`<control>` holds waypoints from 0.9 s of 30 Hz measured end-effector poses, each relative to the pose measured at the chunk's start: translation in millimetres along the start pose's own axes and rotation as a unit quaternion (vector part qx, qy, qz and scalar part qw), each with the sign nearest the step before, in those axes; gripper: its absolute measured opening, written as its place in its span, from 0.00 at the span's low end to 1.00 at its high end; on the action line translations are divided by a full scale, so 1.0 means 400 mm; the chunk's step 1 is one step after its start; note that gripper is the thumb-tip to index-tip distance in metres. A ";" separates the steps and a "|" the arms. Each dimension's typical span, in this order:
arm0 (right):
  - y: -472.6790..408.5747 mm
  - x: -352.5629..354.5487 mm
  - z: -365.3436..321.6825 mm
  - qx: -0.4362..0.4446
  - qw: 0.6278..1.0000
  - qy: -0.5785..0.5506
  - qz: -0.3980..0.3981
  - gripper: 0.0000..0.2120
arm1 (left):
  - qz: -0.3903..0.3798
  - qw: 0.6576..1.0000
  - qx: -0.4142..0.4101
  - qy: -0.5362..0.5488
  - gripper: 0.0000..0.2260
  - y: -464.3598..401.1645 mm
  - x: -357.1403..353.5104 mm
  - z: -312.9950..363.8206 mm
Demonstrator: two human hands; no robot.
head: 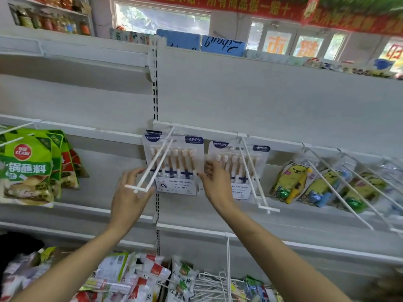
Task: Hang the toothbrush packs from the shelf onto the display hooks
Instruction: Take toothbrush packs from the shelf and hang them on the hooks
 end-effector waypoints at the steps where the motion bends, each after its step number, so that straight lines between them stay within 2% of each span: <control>1: 0.022 0.007 0.007 0.008 1.000 0.029 -0.005 0.16 | -0.011 0.999 -0.035 -0.032 0.22 0.009 -0.006 0.036; 4: 0.087 0.030 0.047 0.034 0.992 0.112 -0.038 0.19 | -0.082 0.985 -0.132 -0.079 0.20 0.044 -0.062 0.127; 7: 0.156 0.058 0.105 0.068 0.972 0.199 -0.103 0.21 | -0.139 0.954 -0.247 -0.101 0.20 0.096 -0.139 0.238; 10: 0.238 0.123 0.157 0.093 0.938 0.302 -0.139 0.22 | -0.194 0.932 -0.293 -0.087 0.20 0.135 -0.226 0.331; 16: 0.398 0.350 0.261 0.079 0.933 0.337 -0.104 0.22 | -0.256 0.893 -0.366 -0.061 0.22 0.222 -0.388 0.543; 23: 0.568 0.664 0.365 0.078 0.924 0.371 -0.043 0.24 | -0.262 0.870 -0.415 -0.047 0.22 0.345 -0.537 0.829; 27: 0.670 0.852 0.443 0.075 0.921 0.381 -0.033 0.26 | -0.265 0.860 -0.434 -0.040 0.22 0.438 -0.640 1.010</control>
Point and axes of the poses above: each hand's wrist, its own y-axis away from the middle knuckle, its own x-axis out of the back of the hand, z = x × y, the point moved 10 cm from there along -y, towards the middle knuckle, and after that the axes turned 6 degrees about -z, right-handed, at the moved point
